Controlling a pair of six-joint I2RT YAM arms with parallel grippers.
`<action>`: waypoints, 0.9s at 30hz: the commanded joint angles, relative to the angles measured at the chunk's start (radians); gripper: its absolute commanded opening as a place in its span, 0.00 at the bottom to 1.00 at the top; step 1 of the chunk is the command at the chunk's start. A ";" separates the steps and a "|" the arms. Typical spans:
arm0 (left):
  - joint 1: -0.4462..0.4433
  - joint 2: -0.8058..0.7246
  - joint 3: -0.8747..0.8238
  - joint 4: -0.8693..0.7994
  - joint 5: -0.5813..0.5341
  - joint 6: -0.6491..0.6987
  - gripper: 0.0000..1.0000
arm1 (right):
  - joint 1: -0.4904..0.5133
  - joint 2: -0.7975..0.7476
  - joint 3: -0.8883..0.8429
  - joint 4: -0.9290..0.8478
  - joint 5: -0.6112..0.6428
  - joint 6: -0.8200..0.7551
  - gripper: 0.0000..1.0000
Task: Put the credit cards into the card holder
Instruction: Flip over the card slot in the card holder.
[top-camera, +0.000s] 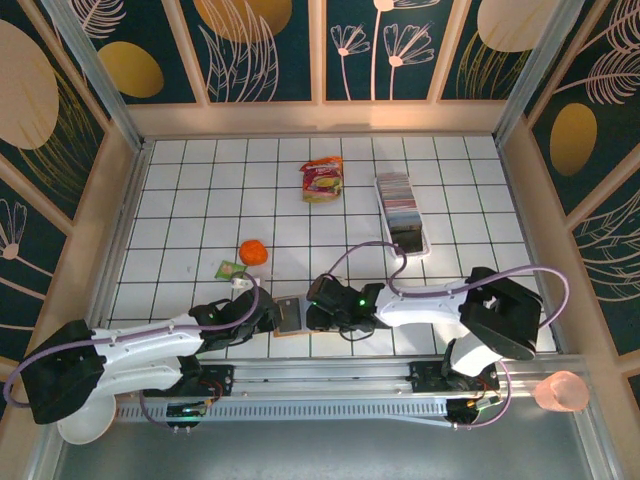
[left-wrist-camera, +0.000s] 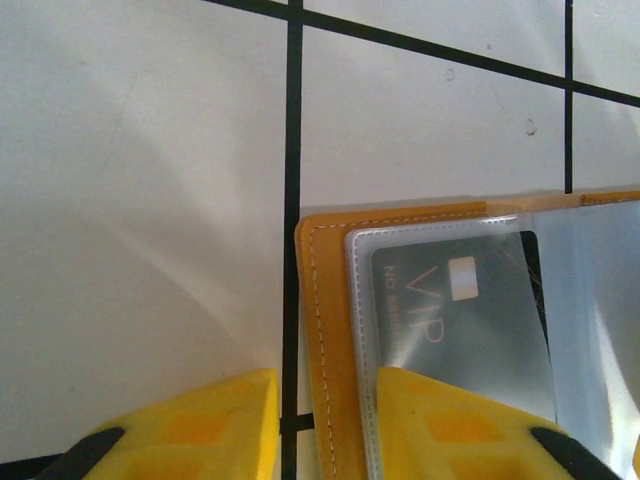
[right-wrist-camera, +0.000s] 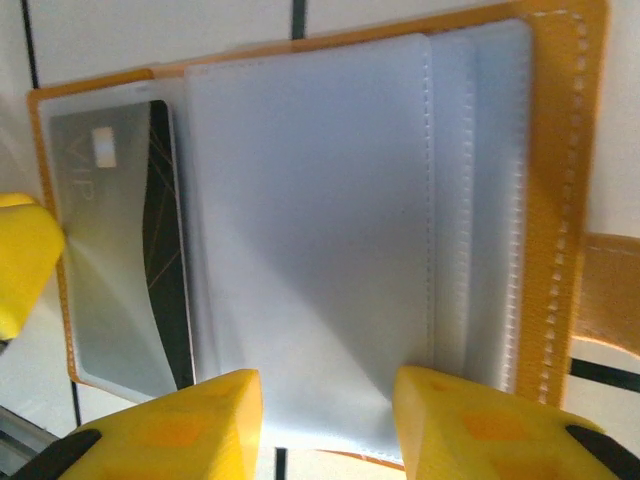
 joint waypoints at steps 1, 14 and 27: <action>-0.002 0.047 -0.031 0.016 0.038 0.010 0.27 | 0.011 0.053 -0.002 0.049 0.009 0.027 0.41; -0.003 0.013 -0.034 -0.004 0.020 0.002 0.25 | 0.018 0.070 -0.005 0.220 0.012 0.079 0.42; -0.003 -0.052 -0.053 -0.025 -0.015 -0.034 0.25 | 0.022 0.043 -0.028 0.390 0.022 0.088 0.41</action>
